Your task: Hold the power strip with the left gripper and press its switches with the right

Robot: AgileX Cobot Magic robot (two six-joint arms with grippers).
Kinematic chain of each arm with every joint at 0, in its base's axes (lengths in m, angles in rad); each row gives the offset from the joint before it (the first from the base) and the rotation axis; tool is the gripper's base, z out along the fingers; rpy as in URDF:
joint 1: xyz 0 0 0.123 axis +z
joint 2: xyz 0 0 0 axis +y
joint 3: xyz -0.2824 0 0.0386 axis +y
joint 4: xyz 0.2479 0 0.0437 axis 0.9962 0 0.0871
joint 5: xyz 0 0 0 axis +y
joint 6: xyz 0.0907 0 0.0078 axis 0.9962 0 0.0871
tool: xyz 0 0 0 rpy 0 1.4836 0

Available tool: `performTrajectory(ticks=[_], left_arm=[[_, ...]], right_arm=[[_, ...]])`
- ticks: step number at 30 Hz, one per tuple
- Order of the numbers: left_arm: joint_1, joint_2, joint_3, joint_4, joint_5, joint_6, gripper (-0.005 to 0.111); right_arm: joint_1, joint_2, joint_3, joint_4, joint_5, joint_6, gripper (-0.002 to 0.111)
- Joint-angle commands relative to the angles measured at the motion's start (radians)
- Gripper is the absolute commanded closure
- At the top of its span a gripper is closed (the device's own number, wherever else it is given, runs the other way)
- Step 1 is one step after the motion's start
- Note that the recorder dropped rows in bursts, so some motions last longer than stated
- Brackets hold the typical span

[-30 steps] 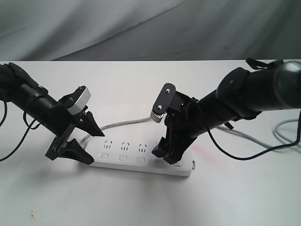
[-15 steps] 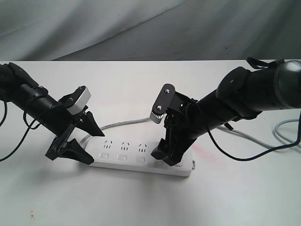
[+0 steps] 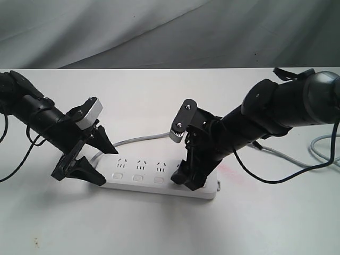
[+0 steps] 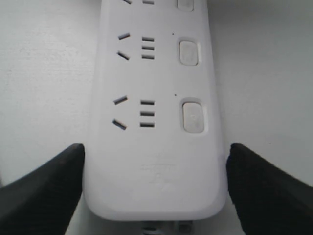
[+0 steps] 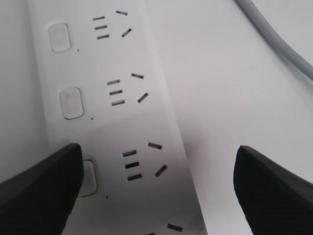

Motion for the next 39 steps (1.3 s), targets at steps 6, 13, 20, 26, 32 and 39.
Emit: performTrajectory(ticks=[6,13,20,26,32,39], left_arm=[[-0.001,-0.002,-0.006,-0.007,0.009,0.0,0.083],[-0.001,-0.002,-0.006,-0.007,0.009,0.0,0.083],[-0.001,-0.002,-0.006,-0.007,0.009,0.0,0.083],[-0.001,-0.002,-0.006,-0.007,0.009,0.0,0.083],[-0.001,-0.002,-0.006,-0.007,0.009,0.0,0.083],[-0.001,-0.002,-0.006,-0.007,0.009,0.0,0.083]], right_arm=[[-0.004,0.011,0.005,-0.104,-0.016,0.039,0.031],[-0.002,0.011,0.005,-0.104,-0.016,0.039,0.031],[0.0,0.059,0.005,-0.121,-0.01,0.039,0.031],[-0.002,0.008,0.005,-0.121,-0.017,0.058,0.031],[-0.026,-0.134,0.005,-0.093,-0.042,0.065,0.031],[-0.097,-0.161,0.032,-0.074,0.033,0.053,0.031]])
